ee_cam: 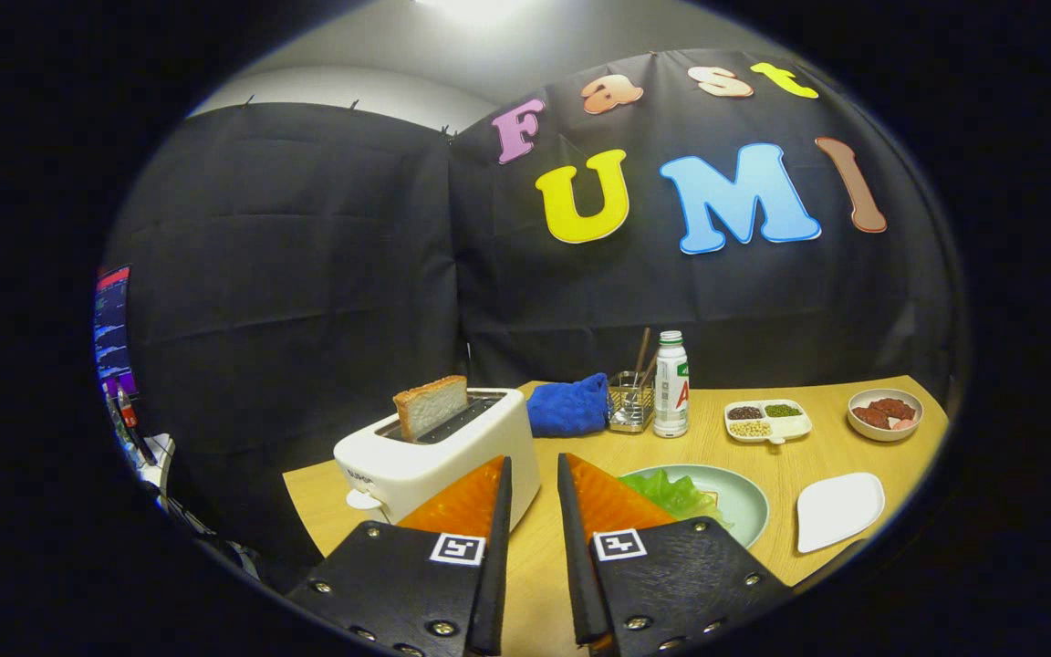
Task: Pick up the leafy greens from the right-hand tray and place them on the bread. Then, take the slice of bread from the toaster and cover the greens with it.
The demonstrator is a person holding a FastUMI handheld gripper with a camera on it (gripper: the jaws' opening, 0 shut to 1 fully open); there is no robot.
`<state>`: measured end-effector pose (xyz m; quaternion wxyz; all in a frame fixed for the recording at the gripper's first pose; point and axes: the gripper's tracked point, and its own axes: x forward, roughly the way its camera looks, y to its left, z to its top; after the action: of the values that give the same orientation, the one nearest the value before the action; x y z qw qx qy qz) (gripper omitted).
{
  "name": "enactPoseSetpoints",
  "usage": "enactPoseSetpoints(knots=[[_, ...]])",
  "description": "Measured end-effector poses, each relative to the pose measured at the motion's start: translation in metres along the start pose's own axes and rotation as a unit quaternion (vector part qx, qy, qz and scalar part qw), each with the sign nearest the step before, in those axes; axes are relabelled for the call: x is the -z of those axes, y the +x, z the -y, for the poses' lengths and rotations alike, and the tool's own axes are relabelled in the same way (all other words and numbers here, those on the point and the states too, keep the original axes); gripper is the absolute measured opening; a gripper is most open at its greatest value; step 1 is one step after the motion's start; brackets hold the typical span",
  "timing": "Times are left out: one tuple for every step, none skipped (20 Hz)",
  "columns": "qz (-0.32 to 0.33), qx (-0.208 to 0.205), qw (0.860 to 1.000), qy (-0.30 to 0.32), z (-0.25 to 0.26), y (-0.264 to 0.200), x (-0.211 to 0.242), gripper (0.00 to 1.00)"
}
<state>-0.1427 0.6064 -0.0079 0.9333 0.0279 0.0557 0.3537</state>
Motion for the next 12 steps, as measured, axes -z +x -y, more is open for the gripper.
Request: enactPoseSetpoints(knots=[[0.004, -0.001, 1.0, -0.003, -0.009, 0.005, -0.001, 0.29], [0.007, -0.005, 1.0, -0.007, -0.019, 0.009, -0.004, 0.32], [0.009, -0.006, 1.0, -0.013, -0.028, 0.012, -0.005, 0.33], [0.011, -0.01, 1.0, -0.018, -0.04, 0.016, -0.008, 0.34], [0.015, -0.011, 1.0, -0.021, -0.051, 0.02, -0.012, 0.35], [0.018, -0.009, 0.999, -0.025, -0.062, 0.026, -0.015, 0.35], [0.016, -0.006, 0.999, -0.027, -0.072, 0.032, -0.016, 0.35], [0.01, -0.002, 1.0, -0.027, -0.08, 0.038, -0.011, 0.35], [0.004, -0.002, 1.0, -0.024, -0.089, 0.045, -0.007, 0.35], [-0.003, 0.002, 1.0, -0.017, -0.095, 0.051, -0.004, 0.35], [-0.005, 0.007, 1.0, -0.013, -0.097, 0.056, -0.003, 0.35], [-0.003, 0.014, 1.0, -0.015, -0.1, 0.062, -0.006, 0.35]])
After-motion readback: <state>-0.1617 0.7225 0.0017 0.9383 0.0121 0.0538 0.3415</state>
